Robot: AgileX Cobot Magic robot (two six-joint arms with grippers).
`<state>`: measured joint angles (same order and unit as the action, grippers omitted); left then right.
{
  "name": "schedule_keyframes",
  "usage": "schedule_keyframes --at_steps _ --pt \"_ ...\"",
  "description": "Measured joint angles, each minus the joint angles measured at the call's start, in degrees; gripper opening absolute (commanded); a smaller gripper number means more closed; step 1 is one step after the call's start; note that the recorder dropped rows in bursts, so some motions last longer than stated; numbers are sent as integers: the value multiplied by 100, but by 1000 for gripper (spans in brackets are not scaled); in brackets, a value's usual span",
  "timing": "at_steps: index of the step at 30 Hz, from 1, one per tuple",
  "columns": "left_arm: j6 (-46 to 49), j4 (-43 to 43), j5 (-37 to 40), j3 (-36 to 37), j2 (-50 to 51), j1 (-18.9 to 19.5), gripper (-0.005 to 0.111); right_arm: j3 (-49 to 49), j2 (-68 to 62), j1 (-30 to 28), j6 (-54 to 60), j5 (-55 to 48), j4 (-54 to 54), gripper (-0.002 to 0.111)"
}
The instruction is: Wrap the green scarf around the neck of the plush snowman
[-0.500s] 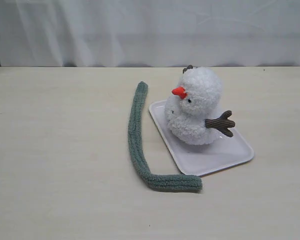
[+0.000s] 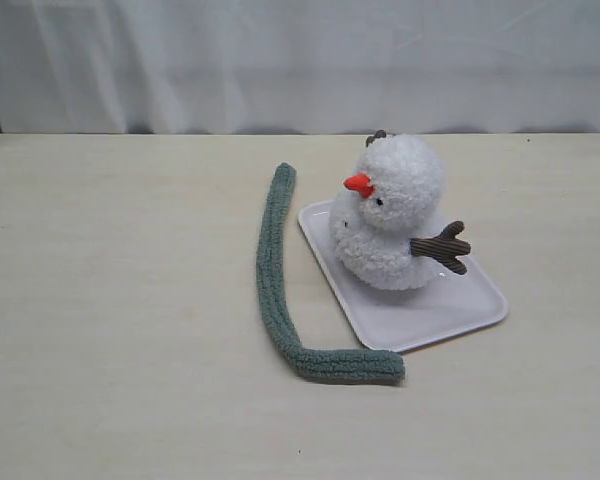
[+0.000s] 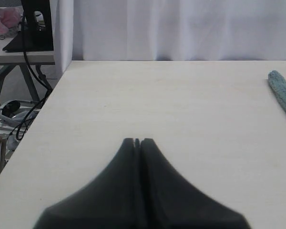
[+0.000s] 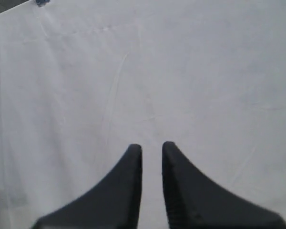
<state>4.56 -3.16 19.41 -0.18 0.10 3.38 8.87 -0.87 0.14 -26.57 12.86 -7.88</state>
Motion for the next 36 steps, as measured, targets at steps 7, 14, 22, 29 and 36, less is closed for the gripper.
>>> schedule_keyframes --at_steps 7,14,22,29,36 --pt "0 0 0 0 0 0 0 1898 -1103 0 358 -2346 -177 74" --pt "0 0 0 0 0 0 0 3342 -2348 0 2063 -4656 699 70" --pt "0 0 0 0 0 0 0 4006 -3670 0 5202 -6096 4134 64" --pt "0 0 0 0 0 0 0 4017 -4778 250 6401 -6592 5374 63" --pt "0 0 0 0 0 0 0 4017 -5598 1979 5479 -5405 4219 63"
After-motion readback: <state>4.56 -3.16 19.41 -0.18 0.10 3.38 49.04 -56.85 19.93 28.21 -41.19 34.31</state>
